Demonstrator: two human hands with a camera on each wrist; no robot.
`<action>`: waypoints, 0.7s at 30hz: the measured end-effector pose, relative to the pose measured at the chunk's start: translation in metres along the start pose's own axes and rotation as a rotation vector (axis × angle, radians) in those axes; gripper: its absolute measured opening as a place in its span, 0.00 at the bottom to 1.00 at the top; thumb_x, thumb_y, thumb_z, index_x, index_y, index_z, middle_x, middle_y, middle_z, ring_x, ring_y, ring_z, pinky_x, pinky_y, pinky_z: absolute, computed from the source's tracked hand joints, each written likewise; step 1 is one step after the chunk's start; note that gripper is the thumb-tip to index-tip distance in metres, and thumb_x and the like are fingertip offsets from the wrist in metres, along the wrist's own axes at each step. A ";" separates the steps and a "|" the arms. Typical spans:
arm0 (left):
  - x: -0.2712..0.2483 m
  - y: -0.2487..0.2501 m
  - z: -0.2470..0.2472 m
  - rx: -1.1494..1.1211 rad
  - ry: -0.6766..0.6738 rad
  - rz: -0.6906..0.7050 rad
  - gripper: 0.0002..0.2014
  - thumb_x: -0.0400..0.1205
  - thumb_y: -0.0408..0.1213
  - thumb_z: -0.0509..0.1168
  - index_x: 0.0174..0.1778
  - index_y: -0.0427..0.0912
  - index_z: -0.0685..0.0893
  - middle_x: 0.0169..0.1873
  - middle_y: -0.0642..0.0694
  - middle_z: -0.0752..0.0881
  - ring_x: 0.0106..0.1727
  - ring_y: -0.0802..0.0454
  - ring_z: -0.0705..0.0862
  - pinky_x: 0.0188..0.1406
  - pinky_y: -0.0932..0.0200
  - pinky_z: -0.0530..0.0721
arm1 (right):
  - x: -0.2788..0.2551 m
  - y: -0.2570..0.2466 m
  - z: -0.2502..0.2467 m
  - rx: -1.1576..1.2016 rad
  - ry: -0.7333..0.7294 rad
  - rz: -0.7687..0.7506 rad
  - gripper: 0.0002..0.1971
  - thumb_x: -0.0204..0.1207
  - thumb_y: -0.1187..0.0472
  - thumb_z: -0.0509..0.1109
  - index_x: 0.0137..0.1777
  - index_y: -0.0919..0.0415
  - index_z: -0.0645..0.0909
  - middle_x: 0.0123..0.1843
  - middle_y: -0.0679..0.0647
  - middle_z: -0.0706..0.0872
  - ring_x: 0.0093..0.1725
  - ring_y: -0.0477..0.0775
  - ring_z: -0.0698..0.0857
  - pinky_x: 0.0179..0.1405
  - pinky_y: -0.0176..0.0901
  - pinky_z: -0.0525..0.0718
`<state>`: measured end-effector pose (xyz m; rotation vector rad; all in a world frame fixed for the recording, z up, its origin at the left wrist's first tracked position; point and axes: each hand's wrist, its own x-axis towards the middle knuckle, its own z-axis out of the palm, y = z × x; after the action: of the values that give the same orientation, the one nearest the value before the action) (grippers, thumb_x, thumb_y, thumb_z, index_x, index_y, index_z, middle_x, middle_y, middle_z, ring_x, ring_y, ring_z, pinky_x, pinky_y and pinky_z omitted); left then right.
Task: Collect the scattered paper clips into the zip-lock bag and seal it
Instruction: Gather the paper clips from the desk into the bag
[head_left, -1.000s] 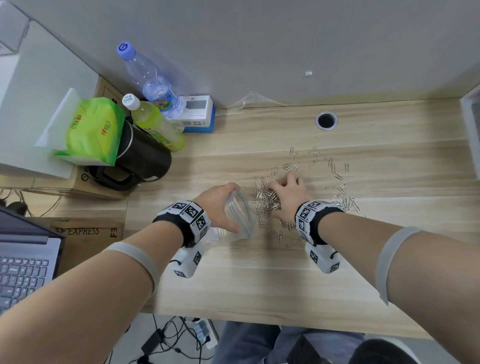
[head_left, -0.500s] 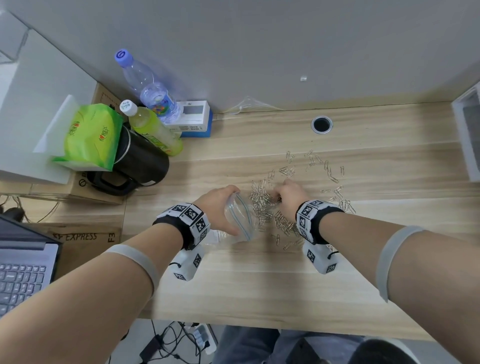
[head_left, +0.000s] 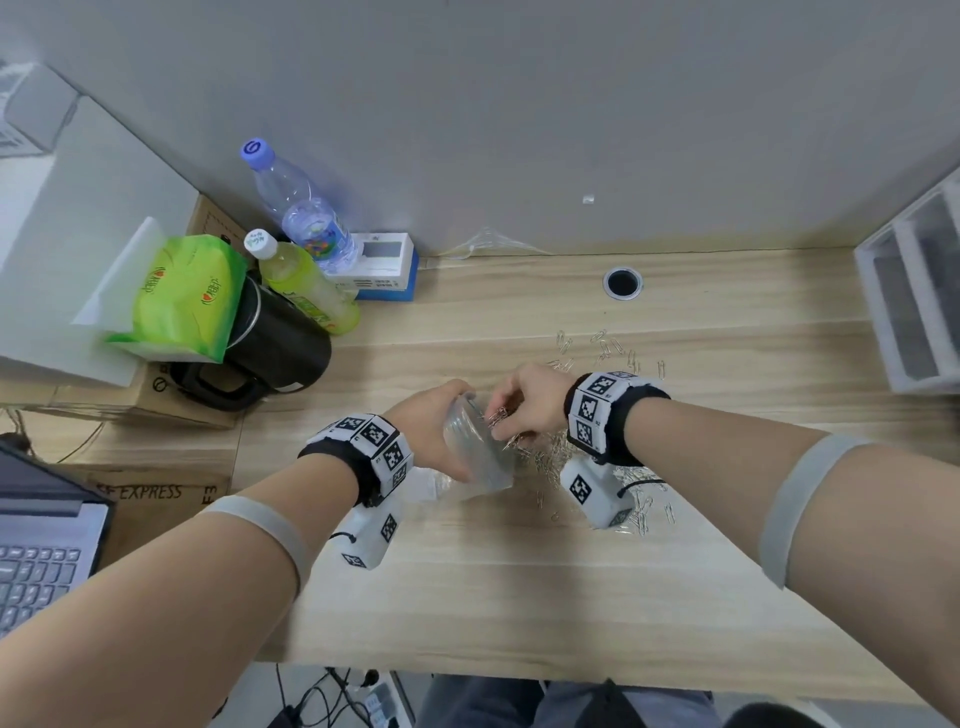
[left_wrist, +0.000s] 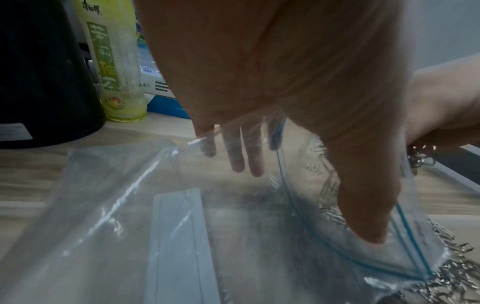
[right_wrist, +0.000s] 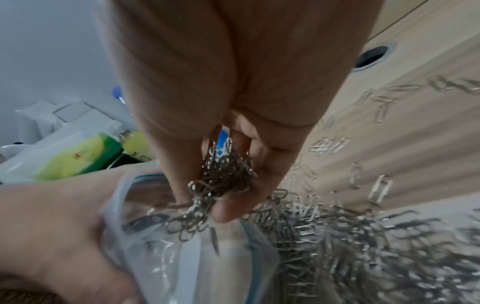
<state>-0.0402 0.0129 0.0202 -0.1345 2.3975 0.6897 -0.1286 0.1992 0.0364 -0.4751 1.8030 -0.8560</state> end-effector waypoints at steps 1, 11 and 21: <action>-0.001 0.002 0.000 -0.027 -0.005 0.006 0.50 0.54 0.52 0.86 0.71 0.53 0.70 0.56 0.54 0.83 0.54 0.53 0.84 0.51 0.58 0.83 | 0.002 -0.004 0.005 0.022 -0.007 -0.024 0.07 0.70 0.68 0.80 0.45 0.58 0.89 0.37 0.54 0.86 0.26 0.48 0.86 0.25 0.35 0.87; -0.014 0.005 -0.003 -0.196 -0.012 0.022 0.38 0.54 0.44 0.87 0.57 0.47 0.78 0.50 0.51 0.87 0.50 0.52 0.88 0.50 0.48 0.90 | 0.020 -0.017 0.043 -0.141 -0.031 -0.114 0.10 0.68 0.64 0.75 0.48 0.53 0.90 0.48 0.55 0.93 0.51 0.56 0.90 0.55 0.55 0.89; -0.029 0.002 0.004 -0.175 -0.032 -0.008 0.34 0.57 0.41 0.87 0.55 0.50 0.78 0.47 0.54 0.86 0.46 0.54 0.87 0.44 0.59 0.88 | 0.020 -0.017 0.051 -0.075 -0.082 -0.045 0.09 0.69 0.62 0.78 0.48 0.50 0.91 0.47 0.49 0.92 0.48 0.53 0.90 0.51 0.45 0.89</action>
<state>-0.0157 0.0138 0.0360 -0.2041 2.3029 0.8916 -0.0903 0.1578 0.0252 -0.5927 1.7591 -0.7906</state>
